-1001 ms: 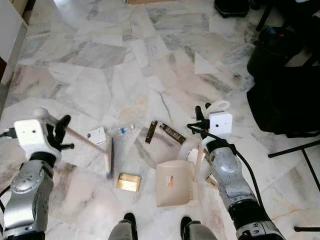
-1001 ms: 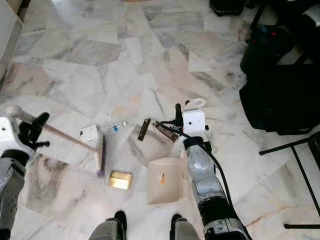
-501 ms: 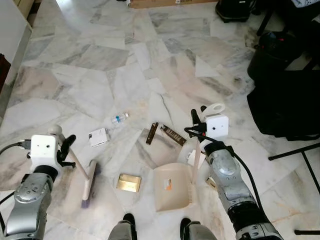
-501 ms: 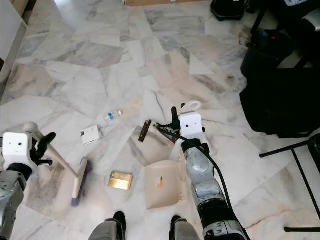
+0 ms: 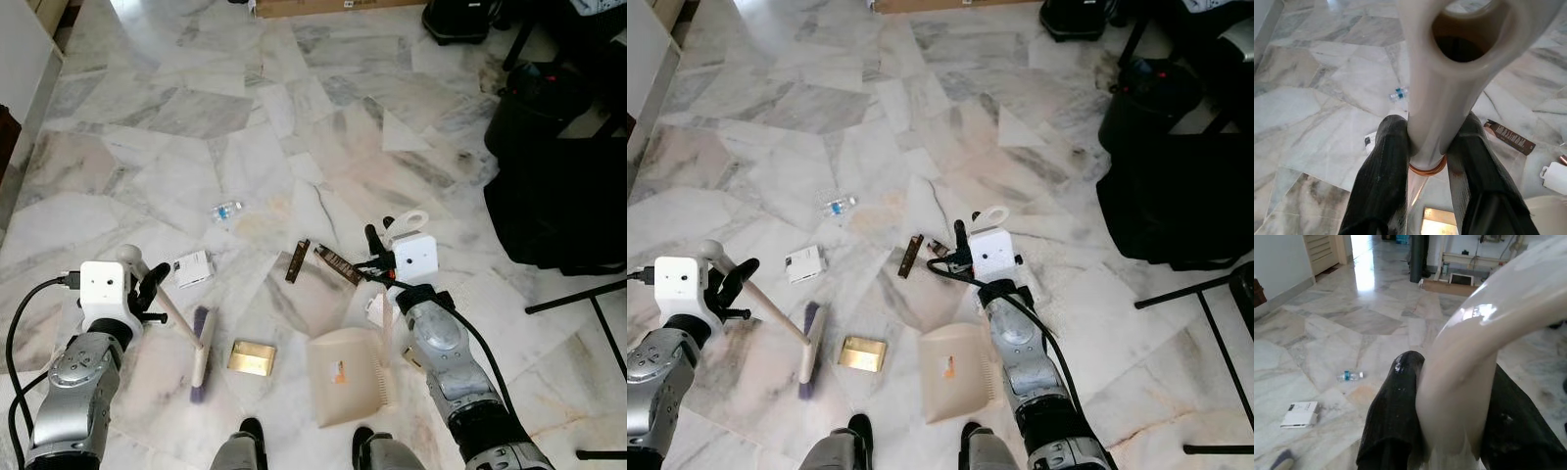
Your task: Sweep floor
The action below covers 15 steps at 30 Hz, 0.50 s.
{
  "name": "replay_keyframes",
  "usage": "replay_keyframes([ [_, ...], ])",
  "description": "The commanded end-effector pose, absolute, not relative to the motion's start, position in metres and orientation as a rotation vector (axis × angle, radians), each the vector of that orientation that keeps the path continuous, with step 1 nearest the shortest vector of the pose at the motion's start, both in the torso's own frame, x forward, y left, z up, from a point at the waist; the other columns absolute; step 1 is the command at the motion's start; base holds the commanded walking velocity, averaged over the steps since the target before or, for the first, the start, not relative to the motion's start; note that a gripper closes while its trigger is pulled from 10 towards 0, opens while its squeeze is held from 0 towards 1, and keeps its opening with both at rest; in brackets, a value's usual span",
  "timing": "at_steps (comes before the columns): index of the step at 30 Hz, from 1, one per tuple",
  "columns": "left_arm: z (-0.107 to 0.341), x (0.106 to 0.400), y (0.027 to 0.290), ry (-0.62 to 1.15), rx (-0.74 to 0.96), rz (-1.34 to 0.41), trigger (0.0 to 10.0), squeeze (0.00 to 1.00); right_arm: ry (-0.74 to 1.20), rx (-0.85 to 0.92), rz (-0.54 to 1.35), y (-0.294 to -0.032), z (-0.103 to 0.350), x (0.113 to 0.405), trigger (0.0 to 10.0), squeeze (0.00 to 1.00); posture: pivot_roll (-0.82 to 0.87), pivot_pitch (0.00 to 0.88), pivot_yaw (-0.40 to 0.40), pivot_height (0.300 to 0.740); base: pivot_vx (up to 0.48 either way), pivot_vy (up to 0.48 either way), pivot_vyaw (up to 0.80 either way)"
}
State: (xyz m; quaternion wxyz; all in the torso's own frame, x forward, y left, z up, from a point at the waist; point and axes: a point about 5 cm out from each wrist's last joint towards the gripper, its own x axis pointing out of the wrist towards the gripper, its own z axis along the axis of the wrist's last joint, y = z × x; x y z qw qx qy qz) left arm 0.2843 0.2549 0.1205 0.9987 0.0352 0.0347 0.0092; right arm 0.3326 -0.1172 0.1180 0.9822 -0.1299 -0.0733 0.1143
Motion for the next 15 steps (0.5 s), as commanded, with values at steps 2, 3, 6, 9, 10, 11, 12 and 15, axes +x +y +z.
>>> replay_keyframes([
  [2,0.108,0.28,0.254,0.124,0.019,0.001,10.0,0.0,-0.151,-0.274,0.238,-0.114,0.114,0.329,10.0,0.0,-0.01,0.328,0.023,0.74,0.0,0.0,0.0],
  [3,0.107,0.28,0.253,0.132,0.019,-0.009,10.0,0.0,-0.15,-0.277,0.227,-0.114,0.114,0.329,10.0,0.0,-0.01,0.334,0.024,0.74,0.0,0.0,0.0],
  [6,0.104,0.279,0.246,0.153,-0.011,-0.055,10.0,0.0,-0.144,-0.272,0.214,-0.114,0.111,0.328,10.0,0.0,0.0,0.339,0.024,0.74,0.0,0.0,0.0],
  [9,0.103,0.278,0.244,0.169,-0.029,-0.077,10.0,0.0,-0.141,-0.267,0.214,-0.113,0.11,0.328,10.0,0.0,0.0,0.345,0.025,0.74,0.0,0.0,0.0],
  [10,0.103,0.278,0.244,0.169,-0.029,-0.077,10.0,0.0,-0.141,-0.267,0.214,-0.113,0.11,0.328,10.0,0.0,0.0,0.345,0.025,0.74,0.0,0.0,0.0],
  [11,0.101,0.278,0.241,0.194,-0.079,-0.112,10.0,0.0,-0.138,-0.27,0.212,-0.113,0.109,0.327,10.0,0.0,0.0,0.347,0.026,0.74,0.0,0.0,0.0],
  [12,0.101,0.278,0.241,0.194,-0.079,-0.112,10.0,0.0,-0.138,-0.27,0.212,-0.113,0.109,0.327,10.0,0.0,0.0,0.347,0.026,0.74,0.0,0.0,0.0],
  [15,0.1,0.278,0.237,0.216,-0.158,-0.159,10.0,0.0,-0.135,-0.272,0.212,-0.111,0.108,0.326,10.0,0.0,0.0,0.352,0.03,0.74,0.0,0.0,0.0],
])
